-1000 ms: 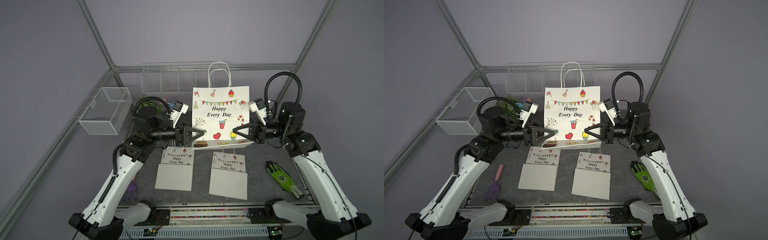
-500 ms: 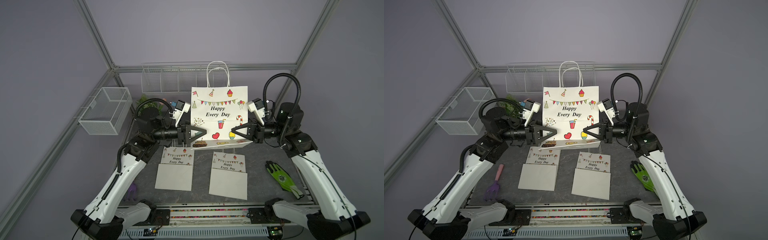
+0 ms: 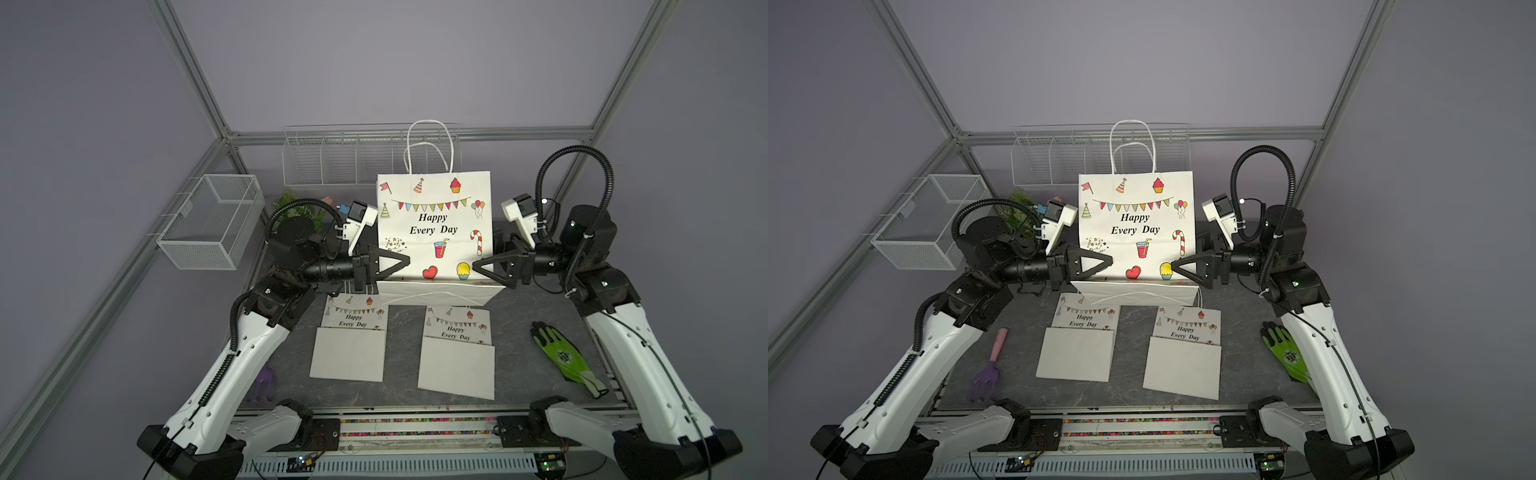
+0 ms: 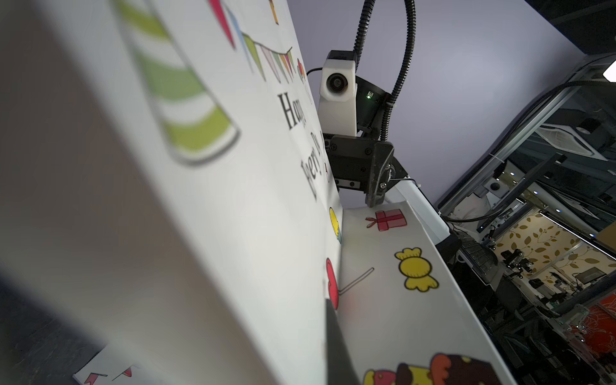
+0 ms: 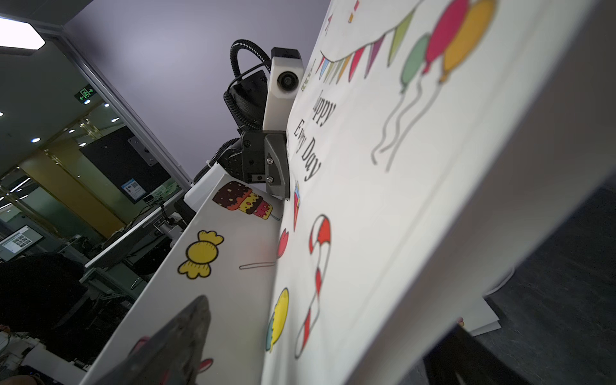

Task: Put away the paper bag
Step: Press the paper bag.

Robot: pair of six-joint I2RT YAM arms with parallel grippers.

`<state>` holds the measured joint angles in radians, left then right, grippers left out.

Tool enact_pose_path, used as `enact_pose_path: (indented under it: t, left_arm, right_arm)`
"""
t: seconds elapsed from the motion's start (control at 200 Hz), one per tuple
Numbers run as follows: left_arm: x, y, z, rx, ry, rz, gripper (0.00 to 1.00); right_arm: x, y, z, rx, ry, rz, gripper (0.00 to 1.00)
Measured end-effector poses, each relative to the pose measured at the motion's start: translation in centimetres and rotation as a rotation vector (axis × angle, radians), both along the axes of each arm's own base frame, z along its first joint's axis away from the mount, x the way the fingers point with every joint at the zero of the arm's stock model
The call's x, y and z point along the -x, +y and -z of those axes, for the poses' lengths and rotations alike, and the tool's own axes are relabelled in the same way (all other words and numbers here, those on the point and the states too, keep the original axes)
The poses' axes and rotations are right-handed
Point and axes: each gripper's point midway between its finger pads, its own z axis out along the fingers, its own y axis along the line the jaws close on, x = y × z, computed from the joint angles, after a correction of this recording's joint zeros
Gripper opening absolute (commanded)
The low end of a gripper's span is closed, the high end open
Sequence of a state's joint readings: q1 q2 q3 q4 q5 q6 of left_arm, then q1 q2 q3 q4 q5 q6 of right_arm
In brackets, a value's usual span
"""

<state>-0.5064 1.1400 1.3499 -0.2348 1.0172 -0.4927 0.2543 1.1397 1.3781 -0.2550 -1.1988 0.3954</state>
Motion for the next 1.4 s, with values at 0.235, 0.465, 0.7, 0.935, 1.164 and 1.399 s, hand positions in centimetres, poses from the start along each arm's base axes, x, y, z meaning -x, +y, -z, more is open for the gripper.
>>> enact_pose_path:
  t: [0.235, 0.465, 0.7, 0.935, 1.164, 1.399]
  left_arm:
    - [-1.3, 1.5, 0.3, -0.006, 0.019, -0.036, 0.0]
    - [-0.6, 1.6, -0.3, 0.011, 0.017, 0.005, 0.0]
    - [-1.5, 1.8, 0.1, 0.005, 0.045, -0.01, 0.0]
    - [-3.0, 1.7, 0.7, -0.008, 0.078, -0.025, 0.0]
    - [-3.3, 1.6, -0.1, 0.003, 0.082, -0.019, 0.0]
    - [-2.6, 1.5, -0.9, 0.024, 0.088, 0.006, 0.0]
  right_arm:
    - [1.9, -0.5, -2.3, -0.046, -0.06, -0.018, 0.89]
    - [2.6, -0.7, -3.0, -0.057, -0.092, -0.005, 0.89]
    - [2.0, -1.1, -2.0, -0.025, -0.097, 0.092, 0.89]
    - [3.5, -1.9, -1.7, -0.009, -0.152, 0.143, 0.89]
    - [2.3, -1.7, 0.6, 0.024, -0.101, 0.172, 0.89]
    - [0.1, -0.5, 2.2, 0.037, -0.042, 0.175, 0.89]
